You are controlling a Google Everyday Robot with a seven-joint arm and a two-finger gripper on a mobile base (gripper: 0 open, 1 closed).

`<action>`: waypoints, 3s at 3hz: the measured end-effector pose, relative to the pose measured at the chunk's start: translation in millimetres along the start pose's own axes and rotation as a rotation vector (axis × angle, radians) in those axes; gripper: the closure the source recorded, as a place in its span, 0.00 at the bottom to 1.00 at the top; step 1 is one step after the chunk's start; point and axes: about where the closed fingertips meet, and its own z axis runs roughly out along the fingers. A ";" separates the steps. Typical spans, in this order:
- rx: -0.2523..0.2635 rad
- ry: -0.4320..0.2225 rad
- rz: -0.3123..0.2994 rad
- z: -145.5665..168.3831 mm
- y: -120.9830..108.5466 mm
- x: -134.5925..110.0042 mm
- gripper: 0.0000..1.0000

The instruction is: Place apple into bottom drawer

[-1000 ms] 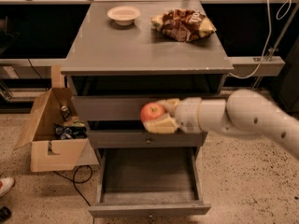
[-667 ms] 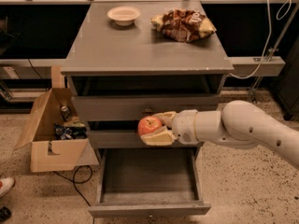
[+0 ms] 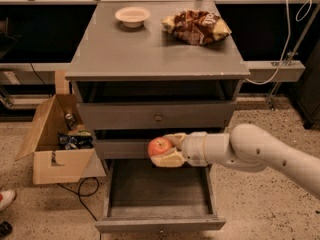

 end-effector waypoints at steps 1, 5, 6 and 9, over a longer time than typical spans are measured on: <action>-0.024 0.002 0.051 44.8 -13.4 83.4 1.00; 0.015 0.050 0.168 146.2 -49.1 252.8 1.00; 0.057 0.103 0.088 159.1 -83.6 293.5 1.00; 0.018 0.133 0.187 209.8 -168.1 396.6 0.34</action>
Offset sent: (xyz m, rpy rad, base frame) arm 0.0108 0.0102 -0.3112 0.1177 0.2072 -0.0549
